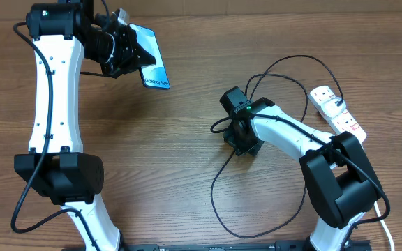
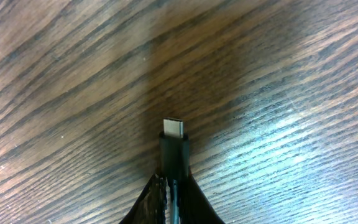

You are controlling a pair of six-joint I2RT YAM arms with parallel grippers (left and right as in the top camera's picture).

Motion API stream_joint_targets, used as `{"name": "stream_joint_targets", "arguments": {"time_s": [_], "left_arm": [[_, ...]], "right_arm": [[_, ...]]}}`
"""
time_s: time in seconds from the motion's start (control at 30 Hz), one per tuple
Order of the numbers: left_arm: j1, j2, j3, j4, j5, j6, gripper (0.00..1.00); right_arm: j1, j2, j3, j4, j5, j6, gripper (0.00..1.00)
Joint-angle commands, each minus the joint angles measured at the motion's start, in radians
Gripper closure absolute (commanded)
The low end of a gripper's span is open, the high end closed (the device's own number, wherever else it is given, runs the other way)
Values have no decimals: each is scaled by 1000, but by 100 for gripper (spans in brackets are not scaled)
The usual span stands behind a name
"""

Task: Plug charger to phone and switch on socket
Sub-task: 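Lift the plug with the right gripper toward the phone held by left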

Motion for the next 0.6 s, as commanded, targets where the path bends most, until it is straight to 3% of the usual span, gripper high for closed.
{"name": "stream_joint_targets", "arguments": {"time_s": [0.0,0.43,0.57], "left_arm": [[-5,2,4,-2,22,19,96],[-5,2,4,-1,38,20,96],[-5,2,4,22,142,77,96]], "right_arm": [[3,37,0,0,-9,0,91],[-4,33,60,-8,-45,-109,96],[-4,12,121,-36,-97,-174,96]]}}
